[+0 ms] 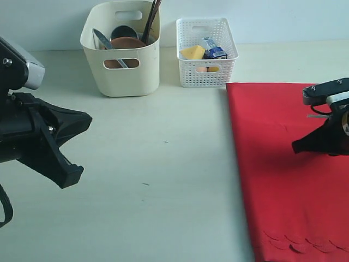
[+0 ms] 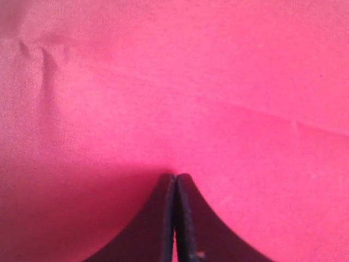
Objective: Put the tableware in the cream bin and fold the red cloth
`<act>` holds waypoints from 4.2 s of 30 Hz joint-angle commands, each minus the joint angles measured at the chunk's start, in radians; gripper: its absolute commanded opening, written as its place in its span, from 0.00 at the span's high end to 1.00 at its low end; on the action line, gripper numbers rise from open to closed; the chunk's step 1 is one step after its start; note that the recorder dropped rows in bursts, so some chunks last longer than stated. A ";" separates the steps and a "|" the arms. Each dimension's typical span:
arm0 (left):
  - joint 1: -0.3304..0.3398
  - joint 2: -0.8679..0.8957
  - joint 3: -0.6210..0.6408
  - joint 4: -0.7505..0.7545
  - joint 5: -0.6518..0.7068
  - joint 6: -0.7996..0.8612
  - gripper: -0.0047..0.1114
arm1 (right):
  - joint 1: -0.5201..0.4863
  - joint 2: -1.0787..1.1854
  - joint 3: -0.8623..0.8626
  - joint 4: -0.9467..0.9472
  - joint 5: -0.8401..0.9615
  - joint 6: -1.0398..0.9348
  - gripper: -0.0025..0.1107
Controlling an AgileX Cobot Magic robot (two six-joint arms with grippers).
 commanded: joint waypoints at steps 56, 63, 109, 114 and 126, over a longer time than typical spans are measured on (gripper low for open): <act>0.003 -0.008 0.005 -0.003 0.019 -0.003 0.95 | -0.080 0.142 -0.248 0.569 -0.077 -0.459 0.98; 0.003 -0.008 0.005 -0.003 0.032 -0.004 0.95 | -0.086 0.312 -0.447 0.561 -0.070 -0.471 0.98; 0.003 -0.112 0.084 -0.003 -0.049 -0.069 0.95 | -0.089 -0.499 -0.060 0.883 -0.189 -0.599 0.98; 0.003 -0.180 0.162 -0.003 -0.143 -0.090 0.95 | -0.089 -0.634 0.119 0.883 -0.299 -0.596 0.98; 0.003 -0.288 0.310 -0.003 -0.222 -0.117 0.95 | -0.089 -0.933 0.353 0.877 -0.416 -0.545 0.98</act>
